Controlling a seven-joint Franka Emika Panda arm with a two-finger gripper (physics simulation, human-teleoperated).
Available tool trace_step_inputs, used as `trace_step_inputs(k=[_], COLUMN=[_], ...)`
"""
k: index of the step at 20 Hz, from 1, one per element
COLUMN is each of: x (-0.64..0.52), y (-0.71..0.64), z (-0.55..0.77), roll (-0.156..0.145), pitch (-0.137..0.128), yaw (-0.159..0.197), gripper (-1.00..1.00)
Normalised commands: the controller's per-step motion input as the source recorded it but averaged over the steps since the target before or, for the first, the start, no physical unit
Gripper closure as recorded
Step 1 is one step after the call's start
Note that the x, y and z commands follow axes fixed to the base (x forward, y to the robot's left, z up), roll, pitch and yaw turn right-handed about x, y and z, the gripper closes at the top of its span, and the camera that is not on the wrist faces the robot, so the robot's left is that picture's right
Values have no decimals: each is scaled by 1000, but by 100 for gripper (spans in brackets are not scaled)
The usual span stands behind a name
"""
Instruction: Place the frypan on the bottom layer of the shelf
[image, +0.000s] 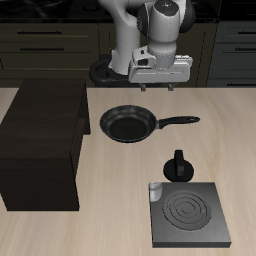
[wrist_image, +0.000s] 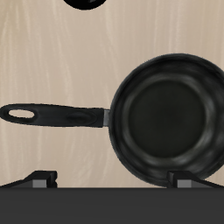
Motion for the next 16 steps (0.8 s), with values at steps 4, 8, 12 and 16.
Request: trace_step_inputs(k=[4,8,12,16], x=[141,100,-8,-12], y=[23,44,21,-42], z=[-333,-509,-378,-369], roll=[-11,-17,-5,-27], pitch=[41,79,44,37], yaw=[-4,-17,3,11], gripper=[-100,-100,-100,-100])
